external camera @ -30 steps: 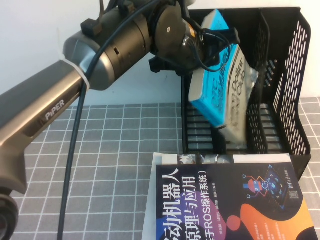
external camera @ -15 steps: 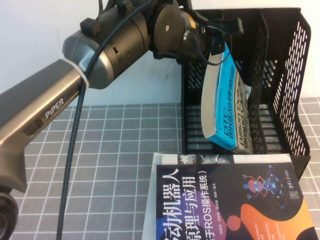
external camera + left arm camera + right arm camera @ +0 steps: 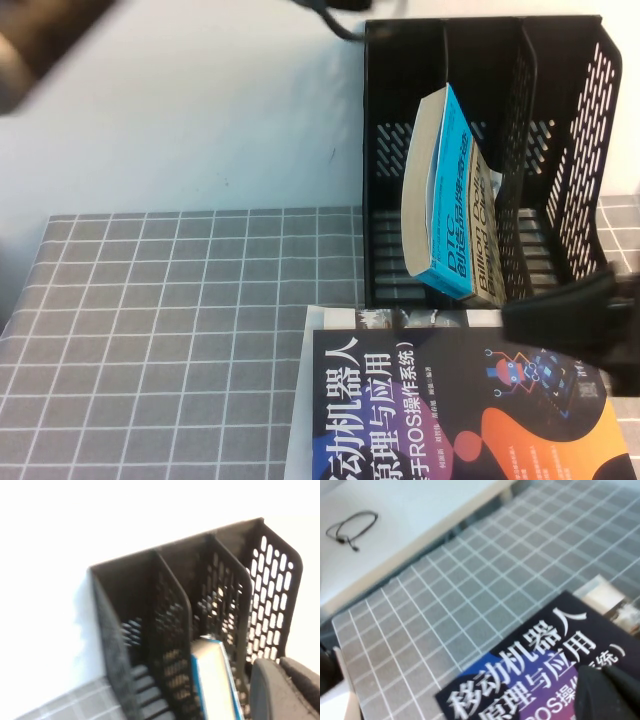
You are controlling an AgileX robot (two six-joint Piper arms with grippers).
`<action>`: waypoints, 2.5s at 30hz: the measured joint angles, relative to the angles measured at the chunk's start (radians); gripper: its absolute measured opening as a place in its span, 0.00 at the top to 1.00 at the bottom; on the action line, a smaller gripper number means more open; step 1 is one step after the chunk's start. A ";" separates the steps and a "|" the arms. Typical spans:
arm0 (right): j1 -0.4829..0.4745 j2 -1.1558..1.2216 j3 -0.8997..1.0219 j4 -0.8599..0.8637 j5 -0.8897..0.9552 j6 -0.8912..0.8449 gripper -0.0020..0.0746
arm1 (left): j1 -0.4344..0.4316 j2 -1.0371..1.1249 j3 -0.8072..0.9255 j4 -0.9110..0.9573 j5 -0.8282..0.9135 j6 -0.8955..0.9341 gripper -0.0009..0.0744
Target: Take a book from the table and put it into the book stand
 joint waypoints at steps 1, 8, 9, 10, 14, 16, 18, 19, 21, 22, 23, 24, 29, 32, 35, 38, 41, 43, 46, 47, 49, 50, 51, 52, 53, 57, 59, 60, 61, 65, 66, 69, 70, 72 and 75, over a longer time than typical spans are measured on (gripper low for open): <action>0.015 0.045 0.000 0.017 -0.011 -0.031 0.98 | 0.000 -0.022 -0.002 0.013 0.018 0.005 0.99; 0.111 0.302 0.000 0.307 -0.065 -0.326 0.98 | 0.000 -0.158 -0.008 0.100 0.185 0.011 0.99; 0.120 0.331 0.000 0.372 -0.068 -0.376 0.98 | 0.000 -0.170 -0.008 0.109 0.202 0.011 0.99; 0.125 0.358 0.000 0.417 -0.070 -0.422 0.98 | 0.000 -0.179 -0.008 0.113 0.213 0.016 0.99; 0.130 0.441 -0.002 0.505 -0.090 -0.513 0.98 | 0.002 -0.207 -0.008 0.123 0.260 0.034 0.99; 0.130 0.472 -0.011 0.514 -0.108 -0.529 0.98 | 0.002 -0.213 -0.008 0.123 0.275 0.034 0.99; 0.130 0.497 -0.033 0.519 -0.132 -0.539 0.98 | 0.002 -0.213 -0.008 0.125 0.287 0.034 0.99; 0.130 0.504 -0.043 0.519 -0.144 -0.544 0.98 | 0.002 -0.213 -0.008 0.125 0.289 0.034 0.99; 0.130 0.509 -0.067 0.524 -0.178 -0.559 0.98 | 0.002 -0.213 -0.008 0.125 0.293 0.034 0.99; 0.130 0.509 -0.077 0.526 -0.197 -0.561 0.98 | 0.002 -0.213 -0.008 0.125 0.295 0.034 0.99; 0.130 0.509 -0.088 0.526 -0.217 -0.561 0.98 | 0.002 -0.213 -0.008 0.125 0.297 0.034 0.99; 0.132 0.509 -0.098 0.526 -0.245 -0.558 0.98 | 0.002 -0.213 -0.008 0.125 0.297 0.034 0.99; 0.132 0.488 -0.110 0.527 -0.405 -0.507 0.98 | 0.002 -0.213 -0.008 0.125 0.320 0.038 0.99; 0.132 0.454 -0.116 0.535 -0.467 -0.511 0.98 | 0.002 -0.213 -0.008 0.125 0.338 0.043 0.99; 0.132 0.431 -0.143 0.542 -0.525 -0.518 0.98 | 0.002 -0.213 -0.008 0.125 0.345 0.045 0.99; 0.132 0.425 -0.169 0.549 -0.575 -0.520 0.98 | 0.002 -0.213 -0.008 0.123 0.346 0.049 0.99; 0.132 0.425 -0.192 0.551 -0.612 -0.520 0.98 | 0.002 -0.213 -0.008 0.123 0.346 0.049 0.99; 0.132 0.418 -0.203 0.551 -0.613 -0.520 0.98 | 0.002 -0.213 -0.008 0.122 0.346 0.049 0.99; 0.132 0.384 -0.203 0.551 -0.530 -0.517 0.98 | 0.002 -0.223 -0.006 0.122 0.346 0.045 0.99; 0.132 0.367 -0.203 0.548 -0.480 -0.501 0.98 | 0.002 -0.233 0.001 0.122 0.341 0.045 0.99; 0.132 0.325 -0.207 0.483 -0.377 -0.439 0.98 | 0.002 -0.267 0.035 0.117 0.324 0.042 0.99; 0.132 0.301 -0.211 0.416 -0.314 -0.388 0.98 | 0.002 -0.287 0.056 0.112 0.313 0.038 0.99; 0.132 0.278 -0.211 0.332 -0.247 -0.331 0.98 | 0.002 -0.317 0.088 0.104 0.298 0.038 0.99; 0.132 0.260 -0.213 0.233 -0.189 -0.271 0.98 | 0.002 -0.350 0.125 0.092 0.289 0.038 0.99; 0.132 0.240 -0.215 0.123 -0.114 -0.211 0.98 | 0.002 -0.379 0.166 0.082 0.282 0.038 0.99; 0.132 0.185 -0.217 -0.321 0.178 0.053 0.98 | 0.002 -0.543 0.367 0.024 0.269 0.037 0.99; 0.132 0.158 -0.217 -0.539 0.272 0.203 0.98 | 0.002 -0.617 0.475 0.008 0.247 0.037 0.99; 0.132 0.142 -0.217 -0.617 0.302 0.289 0.98 | 0.002 -0.658 0.535 0.006 0.231 0.037 0.99; 0.132 0.123 -0.217 -0.725 0.319 0.374 0.98 | 0.002 -0.699 0.596 0.004 0.212 0.037 0.99; 0.132 0.023 -0.217 -0.974 0.315 0.633 0.98 | 0.004 -0.850 0.828 0.002 0.082 0.024 0.99; 0.132 -0.012 -0.217 -1.026 0.302 0.676 0.98 | 0.004 -0.894 0.891 -0.004 0.039 0.019 0.99; 0.132 -0.116 -0.217 -1.150 0.264 0.753 0.98 | 0.004 -1.022 1.061 -0.006 -0.078 0.032 0.99; 0.132 -0.153 -0.217 -1.181 0.257 0.769 0.98 | 0.004 -1.060 1.117 -0.001 -0.114 0.036 0.99; 0.132 -0.222 -0.217 -1.213 0.250 0.794 0.98 | 0.004 -1.124 1.206 0.008 -0.169 0.038 0.99; 0.132 -0.331 -0.180 -1.220 0.198 0.821 0.98 | 0.004 -1.197 1.320 0.038 -0.244 0.045 0.99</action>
